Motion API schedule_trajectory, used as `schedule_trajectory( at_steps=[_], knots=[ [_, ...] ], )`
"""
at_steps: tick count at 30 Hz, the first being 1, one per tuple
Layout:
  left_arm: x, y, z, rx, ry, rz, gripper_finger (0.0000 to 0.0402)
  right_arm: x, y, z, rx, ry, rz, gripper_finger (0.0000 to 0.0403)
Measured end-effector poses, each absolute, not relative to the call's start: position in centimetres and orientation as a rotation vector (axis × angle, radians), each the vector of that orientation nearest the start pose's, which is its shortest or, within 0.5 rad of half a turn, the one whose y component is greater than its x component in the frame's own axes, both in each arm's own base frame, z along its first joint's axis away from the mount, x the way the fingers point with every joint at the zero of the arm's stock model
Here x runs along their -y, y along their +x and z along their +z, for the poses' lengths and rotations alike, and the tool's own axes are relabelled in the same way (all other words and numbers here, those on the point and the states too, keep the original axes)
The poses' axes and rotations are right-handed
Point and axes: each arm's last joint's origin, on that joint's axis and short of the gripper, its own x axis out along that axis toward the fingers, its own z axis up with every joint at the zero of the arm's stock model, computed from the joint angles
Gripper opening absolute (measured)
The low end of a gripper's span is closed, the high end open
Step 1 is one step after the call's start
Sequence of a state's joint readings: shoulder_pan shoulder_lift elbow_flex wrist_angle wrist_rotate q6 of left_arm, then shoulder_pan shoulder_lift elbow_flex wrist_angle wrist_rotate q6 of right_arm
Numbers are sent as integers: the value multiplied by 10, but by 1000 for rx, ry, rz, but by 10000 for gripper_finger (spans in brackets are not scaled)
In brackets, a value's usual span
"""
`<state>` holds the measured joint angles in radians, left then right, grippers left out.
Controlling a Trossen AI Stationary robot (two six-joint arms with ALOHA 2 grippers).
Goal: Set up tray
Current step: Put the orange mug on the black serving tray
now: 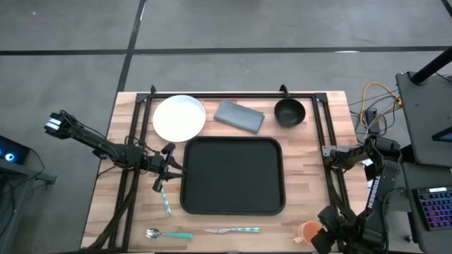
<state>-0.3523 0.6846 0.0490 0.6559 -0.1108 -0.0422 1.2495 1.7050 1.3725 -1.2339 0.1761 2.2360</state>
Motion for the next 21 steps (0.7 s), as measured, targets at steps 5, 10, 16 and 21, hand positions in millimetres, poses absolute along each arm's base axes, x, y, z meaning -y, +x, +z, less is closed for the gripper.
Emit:
schedule_trajectory(
  at_steps=[5,10,16,21],
  knots=[
    [48,139,185,43,-53,-243,79,-284,100,232,-1262,794,-711,162],
    [48,141,190,59,-52,-243,79,-280,99,224,-1262,791,-708,162],
    [48,141,190,52,-49,-243,79,-278,98,218,-1264,776,-699,162],
    [48,141,189,50,-49,-243,79,-277,100,217,-1268,773,-699,142]
  ],
)
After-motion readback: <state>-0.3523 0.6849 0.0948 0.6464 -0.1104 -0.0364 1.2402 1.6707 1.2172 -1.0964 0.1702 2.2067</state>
